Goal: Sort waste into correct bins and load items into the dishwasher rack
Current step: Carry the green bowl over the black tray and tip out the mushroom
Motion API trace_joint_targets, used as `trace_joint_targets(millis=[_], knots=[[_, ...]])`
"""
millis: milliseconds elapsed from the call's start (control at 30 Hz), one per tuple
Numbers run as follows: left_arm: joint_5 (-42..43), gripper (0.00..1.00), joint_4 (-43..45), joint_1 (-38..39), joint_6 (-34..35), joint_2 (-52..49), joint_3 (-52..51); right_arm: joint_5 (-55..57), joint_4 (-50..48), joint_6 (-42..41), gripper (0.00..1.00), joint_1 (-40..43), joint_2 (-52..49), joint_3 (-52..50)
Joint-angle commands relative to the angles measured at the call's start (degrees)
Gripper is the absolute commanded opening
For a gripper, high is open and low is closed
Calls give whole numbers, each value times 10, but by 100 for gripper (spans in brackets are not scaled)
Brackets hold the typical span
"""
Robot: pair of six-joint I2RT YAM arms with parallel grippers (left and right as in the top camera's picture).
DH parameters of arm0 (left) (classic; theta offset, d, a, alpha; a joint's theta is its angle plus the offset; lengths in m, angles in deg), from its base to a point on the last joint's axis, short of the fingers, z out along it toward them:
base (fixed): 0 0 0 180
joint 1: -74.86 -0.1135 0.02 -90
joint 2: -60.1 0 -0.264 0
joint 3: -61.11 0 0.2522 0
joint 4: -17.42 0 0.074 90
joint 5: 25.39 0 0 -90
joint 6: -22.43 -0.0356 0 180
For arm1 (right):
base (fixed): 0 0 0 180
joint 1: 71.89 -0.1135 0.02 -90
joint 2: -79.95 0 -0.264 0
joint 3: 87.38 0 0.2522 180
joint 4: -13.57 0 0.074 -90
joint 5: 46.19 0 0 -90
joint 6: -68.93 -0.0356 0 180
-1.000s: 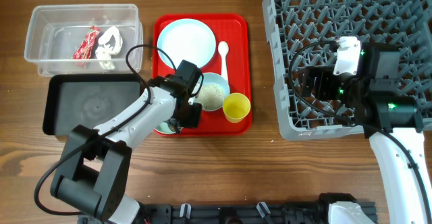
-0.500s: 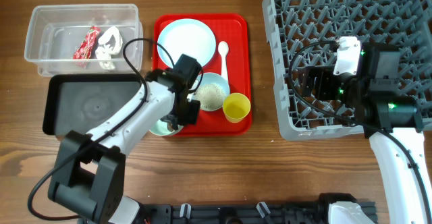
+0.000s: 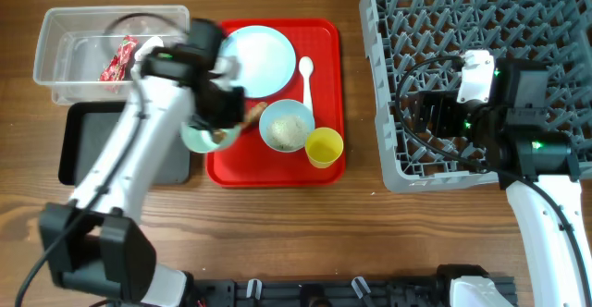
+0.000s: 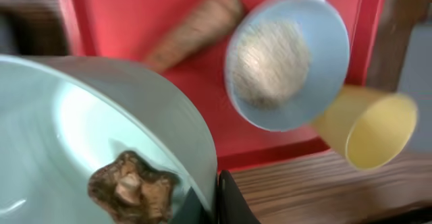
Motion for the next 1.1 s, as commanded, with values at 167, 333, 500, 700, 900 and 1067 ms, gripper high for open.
trace_joint_targets(millis=[167, 333, 500, 700, 900, 1067], knots=[[319, 4, -1, -272, -126, 21, -3, -10, 0, -5, 100, -3, -5, 9], [466, 4, -3, -403, -175, -10, -21, -10, -1, -5, 100, -3, -5, 9], [568, 4, -3, -499, -197, -64, -52, -10, -1, -9, 100, -3, -5, 9], [626, 4, -3, -554, -214, -148, -70, -10, -1, -8, 100, -3, -5, 9], [705, 4, -3, -562, -214, -198, -70, -10, 2, -9, 100, -3, -5, 9], [755, 4, -26, -562, -210, -195, -70, -10, 5, -8, 100, -3, -5, 9]])
